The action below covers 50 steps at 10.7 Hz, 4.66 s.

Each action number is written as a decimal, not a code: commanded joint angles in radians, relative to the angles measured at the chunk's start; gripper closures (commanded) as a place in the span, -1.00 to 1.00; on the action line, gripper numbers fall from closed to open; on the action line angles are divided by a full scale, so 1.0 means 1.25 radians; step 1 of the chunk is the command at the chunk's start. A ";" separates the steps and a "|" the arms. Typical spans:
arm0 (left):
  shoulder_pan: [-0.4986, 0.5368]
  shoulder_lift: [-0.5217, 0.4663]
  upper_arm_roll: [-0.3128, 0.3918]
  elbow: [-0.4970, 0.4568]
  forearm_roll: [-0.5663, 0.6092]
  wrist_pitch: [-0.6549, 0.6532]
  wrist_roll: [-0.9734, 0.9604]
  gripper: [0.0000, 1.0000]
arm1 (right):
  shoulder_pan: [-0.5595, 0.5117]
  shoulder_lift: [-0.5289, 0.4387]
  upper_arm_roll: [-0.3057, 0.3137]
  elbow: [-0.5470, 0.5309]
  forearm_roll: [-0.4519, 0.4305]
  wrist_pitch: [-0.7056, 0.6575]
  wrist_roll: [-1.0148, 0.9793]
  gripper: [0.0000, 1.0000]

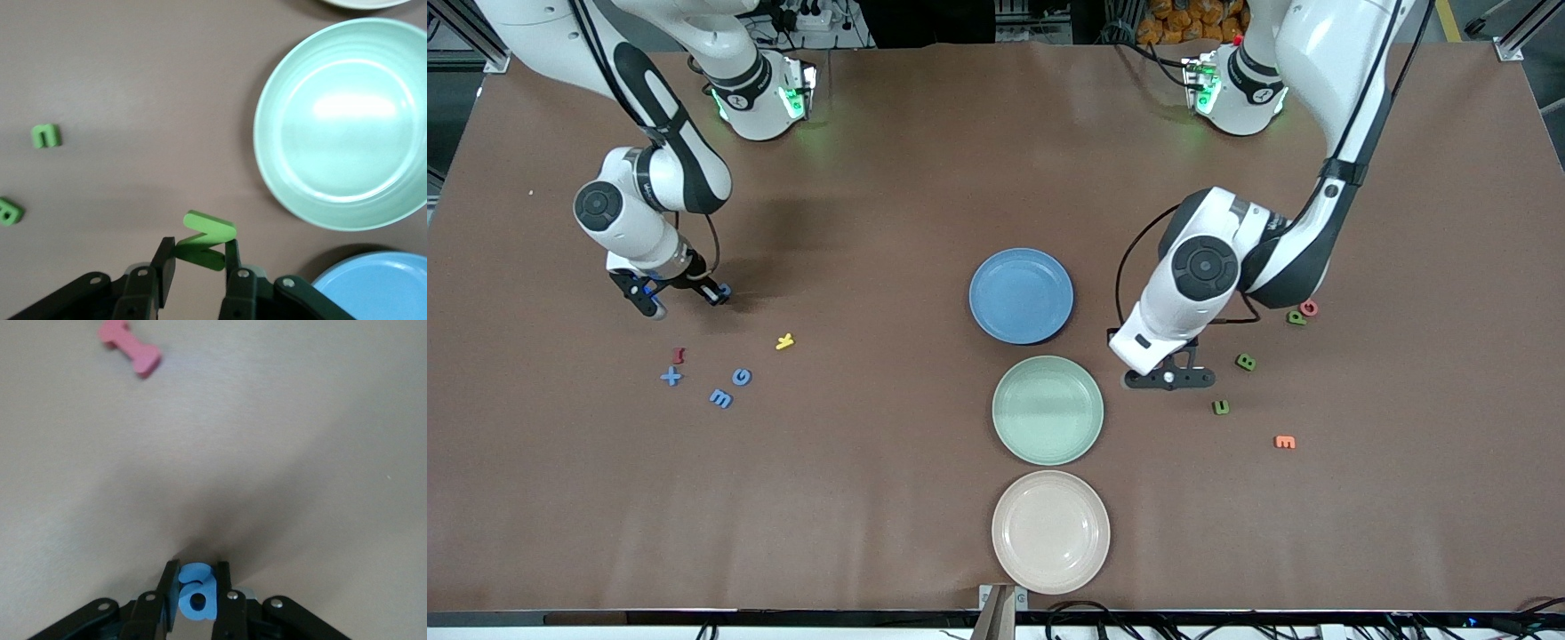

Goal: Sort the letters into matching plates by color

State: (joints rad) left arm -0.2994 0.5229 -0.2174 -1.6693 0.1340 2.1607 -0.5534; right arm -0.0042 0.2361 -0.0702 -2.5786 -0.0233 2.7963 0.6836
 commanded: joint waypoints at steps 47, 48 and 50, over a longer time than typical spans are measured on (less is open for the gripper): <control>0.226 0.131 0.007 -0.061 0.109 0.217 -0.019 -0.38 | 0.201 0.212 0.135 0.723 -0.116 -0.546 -0.163 -1.00; 0.226 0.134 0.008 -0.061 0.109 0.221 -0.017 -0.36 | 0.175 0.208 0.135 0.717 -0.107 -0.546 -0.152 -1.00; 0.226 0.136 0.008 -0.061 0.109 0.229 -0.017 -0.36 | 0.148 0.193 0.126 0.698 -0.059 -0.544 -0.111 -1.00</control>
State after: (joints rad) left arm -0.0223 0.6879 -0.2040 -1.7429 0.2445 2.4227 -0.5854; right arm 0.2213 0.5302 0.0765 -1.6451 -0.1490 2.1072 0.4761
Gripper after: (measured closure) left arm 0.317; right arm 0.000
